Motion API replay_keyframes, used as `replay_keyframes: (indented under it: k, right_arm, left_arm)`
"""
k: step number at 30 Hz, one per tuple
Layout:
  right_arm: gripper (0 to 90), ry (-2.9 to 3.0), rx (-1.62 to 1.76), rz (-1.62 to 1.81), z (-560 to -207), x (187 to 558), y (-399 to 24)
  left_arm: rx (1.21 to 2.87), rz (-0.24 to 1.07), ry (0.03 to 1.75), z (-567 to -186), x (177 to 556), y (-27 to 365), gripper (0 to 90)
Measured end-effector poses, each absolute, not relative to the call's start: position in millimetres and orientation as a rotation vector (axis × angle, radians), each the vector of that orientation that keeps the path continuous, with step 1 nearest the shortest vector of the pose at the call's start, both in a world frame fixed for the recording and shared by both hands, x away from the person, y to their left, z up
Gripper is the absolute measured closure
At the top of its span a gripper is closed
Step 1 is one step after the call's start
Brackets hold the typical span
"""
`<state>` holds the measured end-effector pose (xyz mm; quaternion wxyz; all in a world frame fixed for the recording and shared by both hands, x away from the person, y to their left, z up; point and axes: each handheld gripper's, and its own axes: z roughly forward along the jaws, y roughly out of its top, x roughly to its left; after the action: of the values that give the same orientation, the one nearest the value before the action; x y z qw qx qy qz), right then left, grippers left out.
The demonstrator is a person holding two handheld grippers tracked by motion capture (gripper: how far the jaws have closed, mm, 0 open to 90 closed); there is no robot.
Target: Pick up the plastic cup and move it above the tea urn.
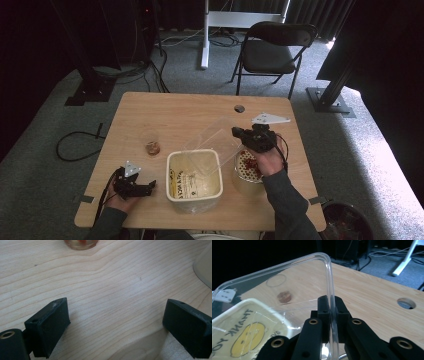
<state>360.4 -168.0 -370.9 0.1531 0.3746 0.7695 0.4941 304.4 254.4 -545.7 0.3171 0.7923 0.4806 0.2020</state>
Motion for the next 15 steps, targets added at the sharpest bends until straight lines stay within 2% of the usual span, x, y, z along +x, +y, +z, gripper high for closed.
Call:
replay_keyframes:
  k: [15]
  right_arm:
    - [86.0, 2.268, 1.001, 1.424, -367.3, 352.6, -161.3]
  left_arm:
    - [2.086, 0.531, 1.265, -545.7, 304.4, 254.4, 7.4]
